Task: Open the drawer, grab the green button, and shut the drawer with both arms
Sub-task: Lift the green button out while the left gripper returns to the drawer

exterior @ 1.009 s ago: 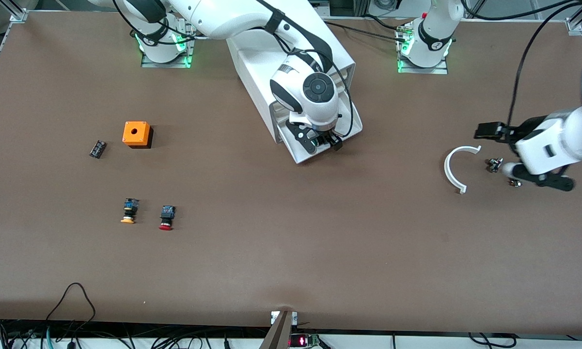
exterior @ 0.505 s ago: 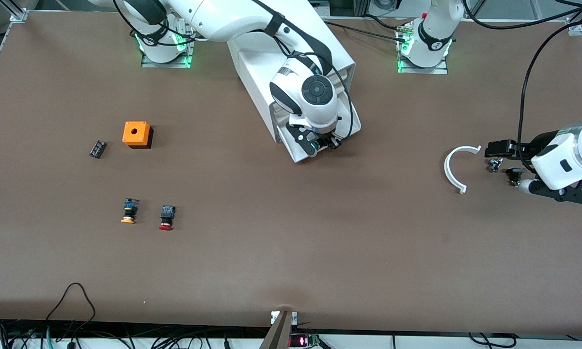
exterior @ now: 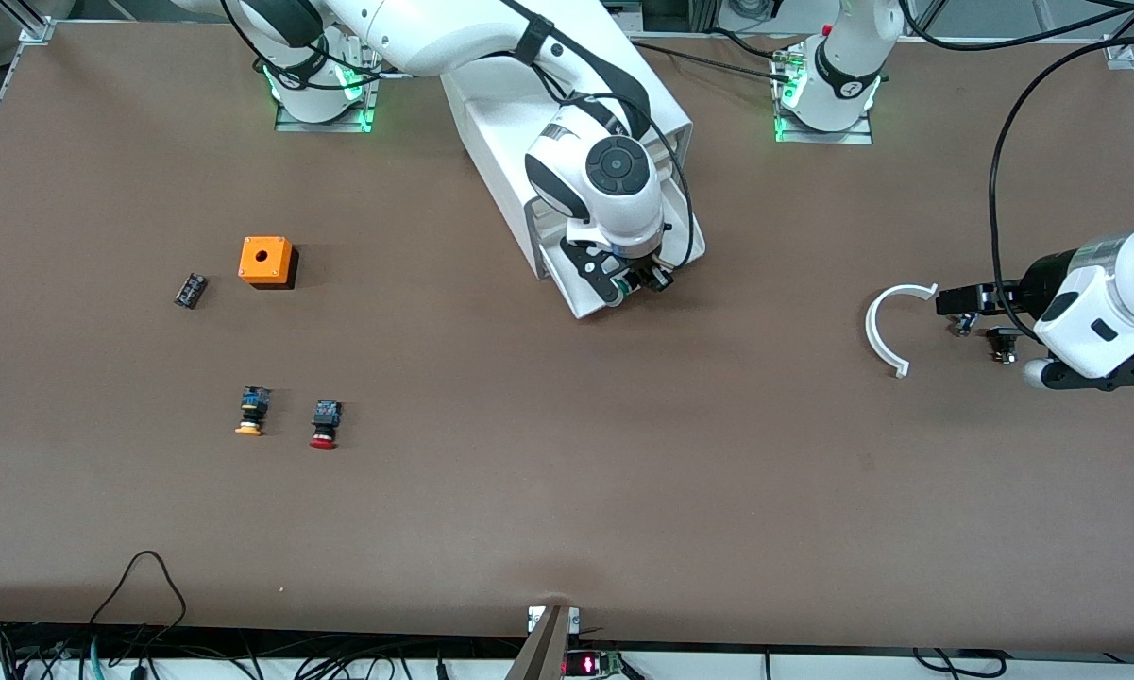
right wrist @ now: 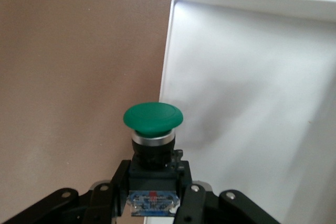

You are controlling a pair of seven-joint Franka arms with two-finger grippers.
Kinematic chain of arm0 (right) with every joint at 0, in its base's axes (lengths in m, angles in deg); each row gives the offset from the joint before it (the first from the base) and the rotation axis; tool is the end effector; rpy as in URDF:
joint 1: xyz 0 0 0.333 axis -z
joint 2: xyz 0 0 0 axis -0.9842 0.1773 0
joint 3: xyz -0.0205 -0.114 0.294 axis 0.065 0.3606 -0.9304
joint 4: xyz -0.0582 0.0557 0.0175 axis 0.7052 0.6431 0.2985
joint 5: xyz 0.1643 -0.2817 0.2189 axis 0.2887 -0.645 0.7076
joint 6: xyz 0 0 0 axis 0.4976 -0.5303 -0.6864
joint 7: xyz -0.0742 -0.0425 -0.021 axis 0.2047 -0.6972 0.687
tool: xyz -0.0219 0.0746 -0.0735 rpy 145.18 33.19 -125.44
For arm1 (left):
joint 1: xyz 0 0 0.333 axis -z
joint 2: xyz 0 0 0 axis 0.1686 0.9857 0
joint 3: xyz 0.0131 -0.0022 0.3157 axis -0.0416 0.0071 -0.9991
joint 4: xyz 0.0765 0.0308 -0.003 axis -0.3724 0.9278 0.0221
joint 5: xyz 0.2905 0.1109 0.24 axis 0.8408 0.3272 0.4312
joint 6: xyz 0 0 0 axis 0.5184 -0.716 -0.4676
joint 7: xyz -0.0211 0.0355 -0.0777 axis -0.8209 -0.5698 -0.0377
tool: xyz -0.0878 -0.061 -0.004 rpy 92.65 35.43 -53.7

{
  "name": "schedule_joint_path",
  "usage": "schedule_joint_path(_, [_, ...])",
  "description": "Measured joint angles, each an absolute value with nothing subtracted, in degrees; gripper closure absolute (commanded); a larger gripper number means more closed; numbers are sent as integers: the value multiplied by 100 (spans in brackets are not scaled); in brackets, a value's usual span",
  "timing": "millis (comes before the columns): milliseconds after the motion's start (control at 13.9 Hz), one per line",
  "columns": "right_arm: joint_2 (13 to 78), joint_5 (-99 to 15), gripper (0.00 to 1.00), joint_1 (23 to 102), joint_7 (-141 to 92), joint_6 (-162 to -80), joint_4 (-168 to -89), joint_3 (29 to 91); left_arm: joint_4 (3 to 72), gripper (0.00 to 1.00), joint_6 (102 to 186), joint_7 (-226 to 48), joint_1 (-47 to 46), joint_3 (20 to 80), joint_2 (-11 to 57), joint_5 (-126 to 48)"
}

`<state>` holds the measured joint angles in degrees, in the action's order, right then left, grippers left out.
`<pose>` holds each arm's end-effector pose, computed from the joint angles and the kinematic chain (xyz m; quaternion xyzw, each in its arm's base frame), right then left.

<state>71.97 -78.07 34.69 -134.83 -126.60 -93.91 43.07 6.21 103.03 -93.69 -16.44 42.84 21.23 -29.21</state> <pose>0.4684 0.6207 0.2930 -0.8888 0.4475 0.0700 0.0694 0.6428 -0.0232 0.5334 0.9883 0.0614 -0.1386 0.0158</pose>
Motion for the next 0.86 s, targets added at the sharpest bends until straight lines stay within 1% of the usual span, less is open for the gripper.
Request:
schedule_joint_path(216, [7172,-7819,100,3497,-13450,-12659,-9330,4353,817,2,10307,-10118,-1639,4424,2073,-2921])
schedule_joint_path(288, [7133,-7828,100,3543,-13341,-12639,-9300,4361,1015,2,10394,-10265,-1634,4500,2022,-2921])
schedule_joint_path(360, [7076,-7831,100,3618,-13148,-12583,-9268,4366,1326,2,10719,-10366,-1627,4577,1943,-2921])
schedule_joint_path(432, [6995,-7831,100,3712,-12922,-12525,-9254,4371,1734,2,11207,-10428,-1614,4631,1846,-2921])
schedule_joint_path(721, [6764,-7835,100,4201,-11591,-12346,-9241,4385,3694,2,13587,-10641,-1584,4732,1505,-2921])
schedule_joint_path(865, [6648,-7835,100,4527,-10637,-12080,-9239,4386,4357,2,14489,-11270,-1575,4967,1462,-2921])
